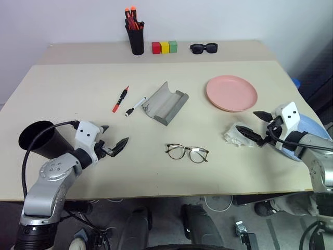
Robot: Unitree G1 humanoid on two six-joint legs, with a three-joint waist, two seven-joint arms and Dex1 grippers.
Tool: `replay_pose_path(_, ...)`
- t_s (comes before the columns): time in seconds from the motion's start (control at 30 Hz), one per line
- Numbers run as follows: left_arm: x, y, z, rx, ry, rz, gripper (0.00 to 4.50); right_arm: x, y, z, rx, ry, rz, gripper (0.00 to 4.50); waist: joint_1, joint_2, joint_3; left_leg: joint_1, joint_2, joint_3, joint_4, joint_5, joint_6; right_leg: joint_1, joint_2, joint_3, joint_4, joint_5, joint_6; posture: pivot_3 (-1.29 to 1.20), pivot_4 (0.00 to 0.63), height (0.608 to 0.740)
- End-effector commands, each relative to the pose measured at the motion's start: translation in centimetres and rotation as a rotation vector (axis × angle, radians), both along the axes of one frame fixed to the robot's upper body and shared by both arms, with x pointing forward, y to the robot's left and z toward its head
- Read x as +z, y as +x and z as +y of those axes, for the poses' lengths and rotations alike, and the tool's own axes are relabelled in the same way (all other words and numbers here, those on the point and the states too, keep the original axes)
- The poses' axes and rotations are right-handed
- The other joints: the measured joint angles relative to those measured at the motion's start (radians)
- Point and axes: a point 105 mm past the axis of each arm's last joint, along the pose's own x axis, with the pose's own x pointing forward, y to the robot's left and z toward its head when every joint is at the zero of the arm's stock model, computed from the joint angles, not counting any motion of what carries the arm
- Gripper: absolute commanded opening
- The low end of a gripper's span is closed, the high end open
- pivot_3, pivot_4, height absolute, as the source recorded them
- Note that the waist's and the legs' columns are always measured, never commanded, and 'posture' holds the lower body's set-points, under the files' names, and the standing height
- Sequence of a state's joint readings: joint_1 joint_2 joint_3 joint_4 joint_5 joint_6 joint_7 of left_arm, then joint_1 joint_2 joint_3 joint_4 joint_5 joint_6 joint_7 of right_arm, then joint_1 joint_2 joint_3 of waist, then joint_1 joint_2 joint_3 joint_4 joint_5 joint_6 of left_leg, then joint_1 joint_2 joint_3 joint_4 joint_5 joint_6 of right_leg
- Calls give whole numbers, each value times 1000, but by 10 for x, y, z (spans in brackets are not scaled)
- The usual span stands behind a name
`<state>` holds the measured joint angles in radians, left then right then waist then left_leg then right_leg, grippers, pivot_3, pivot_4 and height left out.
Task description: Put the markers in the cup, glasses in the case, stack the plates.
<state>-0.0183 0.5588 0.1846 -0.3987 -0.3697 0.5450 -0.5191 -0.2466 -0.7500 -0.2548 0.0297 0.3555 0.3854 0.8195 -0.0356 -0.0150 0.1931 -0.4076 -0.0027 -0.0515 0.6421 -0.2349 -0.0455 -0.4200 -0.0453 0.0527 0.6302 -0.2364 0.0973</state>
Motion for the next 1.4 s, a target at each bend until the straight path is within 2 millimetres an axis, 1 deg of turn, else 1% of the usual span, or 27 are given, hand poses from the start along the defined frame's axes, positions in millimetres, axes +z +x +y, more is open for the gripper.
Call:
replay_pose_path(0.03, 12, -1, -3, 11, -9, -50, 4458, 5, 5, 4, 4, 13, -38, 4500, 0, 0, 0, 0, 0, 0, 0, 0, 0, 0, 0, 0, 0, 0, 0, 0, 150, 740)
replay_pose_path(0.13, 8, -1, -7, 23, -19, -50, 4458, 3, 8, 6, 6, 19, -39, 4500, 0, 0, 0, 0, 0, 0, 1, 0, 0, 0, 0, 0, 0, 0, 0, 0, 150, 740)
replay_pose_path(0.27, 8, 3, -17, 19, -34, -58, 4458, 4, 11, 13, 18, 19, -50, 4500, 1, 0, 0, 0, 0, 0, 2, 0, 0, 0, 0, 0, 1, 0, 0, 0, 150, 740)
replay_pose_path(0.47, 11, 22, -35, 46, -89, -68, 4458, 11, 7, 27, 63, 19, -65, 4500, 18, 0, 0, 0, 0, 0, 4, 0, 0, 2, 0, 0, 1, 0, 0, 0, 150, 740)
replay_pose_path(0.53, 13, 29, -47, 44, -121, -66, 4458, 14, 6, 33, 81, 26, -70, 4500, 21, 0, 0, 0, -1, -1, 4, 0, 0, 2, 0, 0, 1, 1, 1, 0, 150, 740)
replay_pose_path(0.57, 16, 35, -54, 48, -127, -66, 4458, 16, 6, 38, 92, 21, -79, 4500, 22, 0, 0, 0, -1, -1, 4, 0, 0, 3, 0, 0, 1, 1, 1, 0, 150, 740)
replay_pose_path(0.63, 18, 44, -61, 76, -127, -56, 4458, 20, 6, 49, 108, 18, -98, 4500, 24, 0, 0, 0, -1, -2, 5, 0, 0, 4, 0, 0, 0, 2, 3, 0, 150, 740)
replay_pose_path(0.77, 25, 72, -68, 163, -136, -19, 4458, 26, 10, 89, 139, 40, -152, 4500, 17, 0, 0, 0, -1, -3, 6, 0, 0, 4, 1, -1, 1, 2, 4, 0, 150, 740)
replay_pose_path(0.8, 26, 77, -68, 177, -150, -2, 4458, 25, 11, 97, 135, 42, -155, 4500, 15, 0, 0, 0, -1, -3, 6, 0, 0, 4, 1, -1, 1, 2, 4, 0, 150, 740)
replay_pose_path(0.9, 23, 97, -68, 211, -150, 101, 4458, 12, 11, 130, 94, 70, -152, 4500, 17, 0, 0, 1, -1, -5, 5, 0, 0, 4, 2, -3, 2, 3, 5, 0, 150, 740)
replay_pose_path(1.0, 23, 116, -64, 243, -75, 151, 4458, -2, 3, 151, 79, 96, -134, 4500, 21, 0, 0, 0, -1, -6, 5, 0, 0, 3, 2, -3, 2, 2, 5, 0, 150, 740)
replay_pose_path(1.07, 27, 126, -62, 240, -15, 148, 4458, -11, -3, 157, 55, 93, -115, 4500, 22, 0, 0, -1, -2, -7, 5, 0, 0, 3, 1, -3, 2, 3, 5, 0, 150, 740)
replay_pose_path(1.2, 37, 143, -67, 186, -18, 174, 4458, -12, -4, 166, 17, 142, -101, 4500, 24, 0, 0, -1, -3, -6, 5, 0, 0, 3, 0, -3, 1, 3, 6, 0, 150, 740)
replay_pose_path(1.33, 31, 152, -67, 163, 32, 261, 4458, -12, -6, 179, 40, 151, -107, 4500, 19, 0, 0, -1, -3, -6, 5, 0, 0, 3, 0, -3, 1, 3, 6, 0, 150, 740)
replay_pose_path(1.4, 31, 158, -68, 149, 44, 269, 4458, -13, -4, 185, 63, 149, -109, 4500, 15, 0, 0, -1, -3, -6, 4, 0, 0, 3, 0, -3, 1, 3, 6, 0, 150, 740)
